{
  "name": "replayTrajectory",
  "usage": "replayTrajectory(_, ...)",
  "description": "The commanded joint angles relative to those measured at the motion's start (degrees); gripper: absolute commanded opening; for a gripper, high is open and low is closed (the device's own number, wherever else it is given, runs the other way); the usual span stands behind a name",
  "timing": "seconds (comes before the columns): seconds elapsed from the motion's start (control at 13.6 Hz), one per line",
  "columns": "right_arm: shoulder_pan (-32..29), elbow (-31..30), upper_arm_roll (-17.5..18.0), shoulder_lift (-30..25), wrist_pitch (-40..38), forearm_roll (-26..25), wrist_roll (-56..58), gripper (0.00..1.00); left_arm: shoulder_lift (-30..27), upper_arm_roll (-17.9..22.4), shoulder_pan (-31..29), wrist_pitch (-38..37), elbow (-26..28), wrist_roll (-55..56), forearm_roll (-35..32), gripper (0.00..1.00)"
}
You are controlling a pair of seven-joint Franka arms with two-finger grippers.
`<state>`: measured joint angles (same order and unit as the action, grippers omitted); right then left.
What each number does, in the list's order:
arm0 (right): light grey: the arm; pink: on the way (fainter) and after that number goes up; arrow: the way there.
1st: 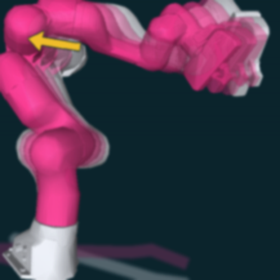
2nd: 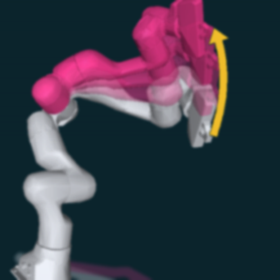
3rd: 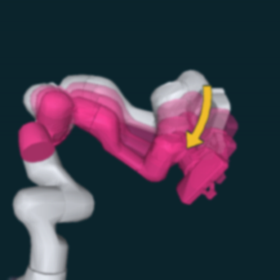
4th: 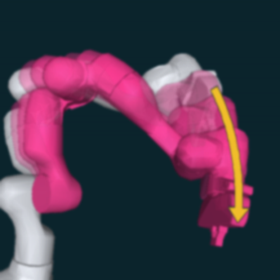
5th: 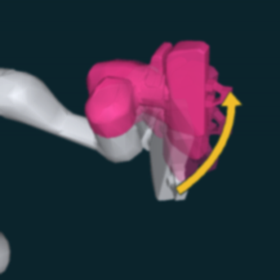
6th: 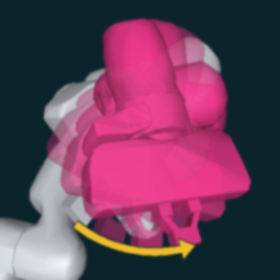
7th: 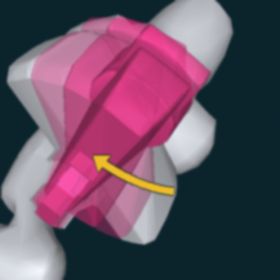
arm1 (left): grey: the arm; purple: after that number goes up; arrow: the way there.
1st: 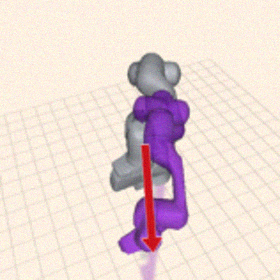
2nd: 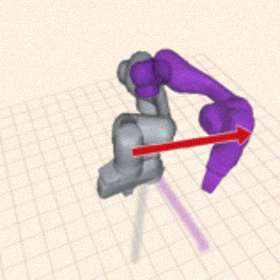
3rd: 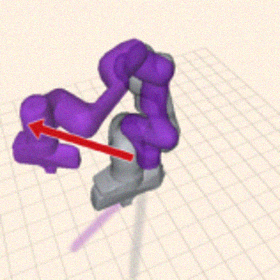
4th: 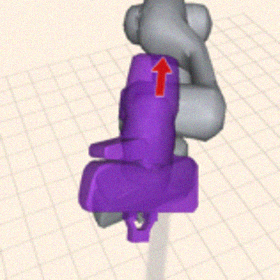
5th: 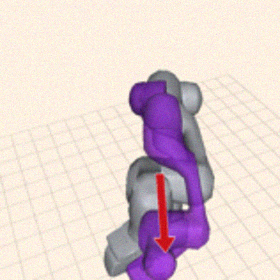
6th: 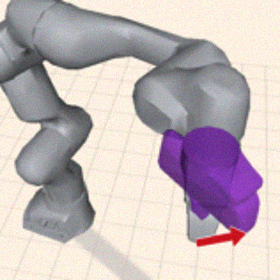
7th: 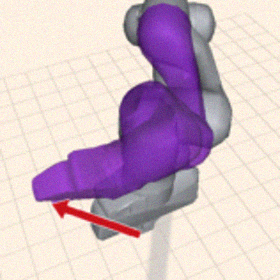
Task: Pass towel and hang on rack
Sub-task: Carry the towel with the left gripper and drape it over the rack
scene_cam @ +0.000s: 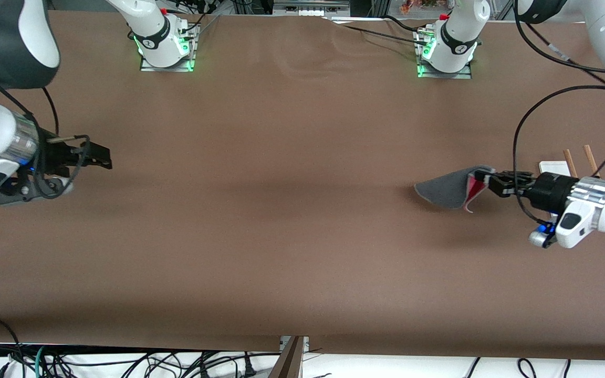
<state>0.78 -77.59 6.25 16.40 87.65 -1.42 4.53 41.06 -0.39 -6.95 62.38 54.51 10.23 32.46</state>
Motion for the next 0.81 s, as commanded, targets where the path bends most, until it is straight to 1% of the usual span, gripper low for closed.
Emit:
replayTrajectory(0.0, -0.1, -2.7, 0.3, -4.9, 0.1, -5.2, 0.4, 1.00, -0.8, 0.6, -0.3, 4.1, 0.1, -16.0, -10.7, 0.00)
replayTrajectory(0.07, -0.3, -2.8, 0.3, -5.5, 0.2, -5.4, 0.5, 1.00, -0.9, 1.0, -0.6, 6.0, 0.1, -22.2, -15.2, 0.00)
replayTrajectory(0.22, -1.4, -3.2, 0.3, -7.0, 0.2, -5.1, 0.5, 1.00, -0.9, 2.7, -1.6, 7.2, 0.1, -30.3, -20.0, 0.00)
replayTrajectory(0.29, -1.6, -3.1, 0.3, -7.4, 0.2, -5.1, 0.4, 1.00, -0.9, 4.2, -2.1, 7.2, 0.1, -33.7, -20.8, 0.00)
replayTrajectory(0.44, -2.4, -3.5, 0.2, -8.4, -0.5, -5.2, 1.4, 1.00, -0.9, 8.7, -2.3, 7.2, 0.1, -39.4, -22.0, 0.00)
replayTrajectory(0.59, -3.0, -4.1, -0.5, -8.9, -2.3, -5.1, 5.6, 1.00, -0.9, 11.9, -2.4, 7.2, 0.1, -44.7, -24.1, 0.00)
replayTrajectory(0.74, -3.1, -4.4, -1.2, -9.2, -4.1, -4.6, 6.2, 1.00, -0.9, 15.7, -2.4, 7.3, 0.1, -49.1, -25.2, 0.00)
